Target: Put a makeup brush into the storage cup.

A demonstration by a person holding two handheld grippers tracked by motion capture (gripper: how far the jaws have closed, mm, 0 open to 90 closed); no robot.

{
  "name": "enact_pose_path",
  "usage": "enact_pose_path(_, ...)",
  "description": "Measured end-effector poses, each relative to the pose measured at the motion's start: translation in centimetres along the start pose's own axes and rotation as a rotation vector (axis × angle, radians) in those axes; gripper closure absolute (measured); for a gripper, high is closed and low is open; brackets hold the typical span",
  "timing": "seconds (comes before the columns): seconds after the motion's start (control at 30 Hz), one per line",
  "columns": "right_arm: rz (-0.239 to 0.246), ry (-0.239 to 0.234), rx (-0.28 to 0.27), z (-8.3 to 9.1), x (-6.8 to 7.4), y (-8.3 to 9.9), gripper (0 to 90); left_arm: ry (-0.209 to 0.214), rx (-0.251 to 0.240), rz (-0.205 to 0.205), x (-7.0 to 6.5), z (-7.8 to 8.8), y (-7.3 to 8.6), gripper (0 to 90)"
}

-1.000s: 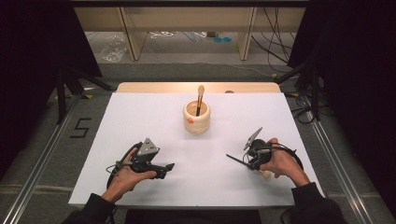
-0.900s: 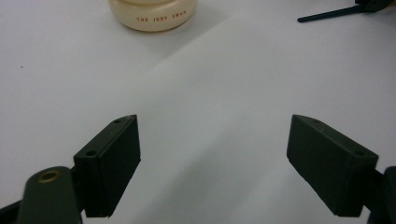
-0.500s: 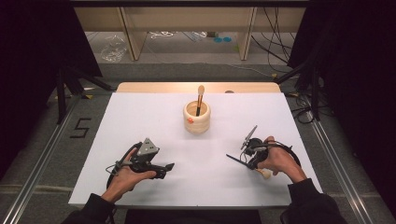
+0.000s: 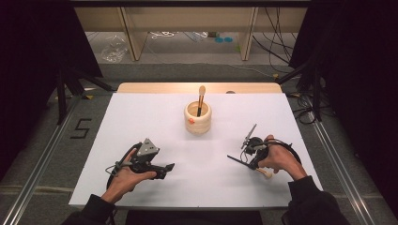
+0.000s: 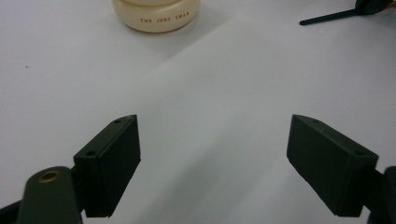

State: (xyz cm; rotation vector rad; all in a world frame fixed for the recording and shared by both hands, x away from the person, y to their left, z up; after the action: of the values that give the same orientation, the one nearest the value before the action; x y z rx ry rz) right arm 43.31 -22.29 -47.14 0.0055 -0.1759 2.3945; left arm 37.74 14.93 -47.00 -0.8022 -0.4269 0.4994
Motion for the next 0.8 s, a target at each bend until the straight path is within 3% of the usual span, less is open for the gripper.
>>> enact_pose_path(0.07,0.032,0.019,-0.007,0.0,0.1,0.0,82.9,0.002,0.003,-0.003,0.0,0.0,0.0,17.3)
enact_pose_path(0.1,0.001,0.018,-0.011,0.1,0.5,-0.1,82.9,0.002,0.0,-0.002,0.0,-0.1,0.0,17.4)
enact_pose_path(0.23,0.042,0.025,-0.045,0.7,0.6,-0.3,82.9,0.007,-0.002,0.0,0.0,-0.1,0.1,17.3)
enact_pose_path(0.27,0.021,0.024,-0.039,1.0,0.7,-0.4,82.9,0.006,0.0,-0.003,0.1,-0.1,0.1,17.4)
enact_pose_path(0.3,0.048,0.032,-0.064,1.1,0.6,-0.4,82.9,0.005,0.0,0.0,0.1,-0.1,0.1,17.4)
enact_pose_path(0.47,0.072,0.065,-0.128,2.3,0.8,-0.7,82.9,0.004,-0.001,0.005,0.2,-0.2,0.1,17.4)
enact_pose_path(0.53,0.105,0.068,-0.143,2.8,1.1,-0.8,82.9,0.001,0.002,0.005,0.2,-0.2,0.0,17.5)
enact_pose_path(0.7,0.169,0.103,-0.185,3.8,2.4,-1.3,82.9,0.014,-0.024,0.034,0.2,-0.2,-0.6,17.5)
enact_pose_path(0.8,0.204,0.108,-0.212,4.0,3.4,-1.6,82.9,0.025,-0.036,0.021,0.1,-0.2,-1.3,18.3)
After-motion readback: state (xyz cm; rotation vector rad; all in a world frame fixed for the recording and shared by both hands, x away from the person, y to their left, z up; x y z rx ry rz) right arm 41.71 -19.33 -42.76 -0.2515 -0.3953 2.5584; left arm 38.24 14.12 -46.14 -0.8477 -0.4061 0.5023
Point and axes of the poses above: each handheld gripper's, and its own axes: z roughly backward along the jaws, y roughly out of its underside, x roughly to its left, the point moved 2 cm from there along -z, roughly forward along the jaws, and after that the axes turned 15 degrees about -z, right-handed, at the moved point
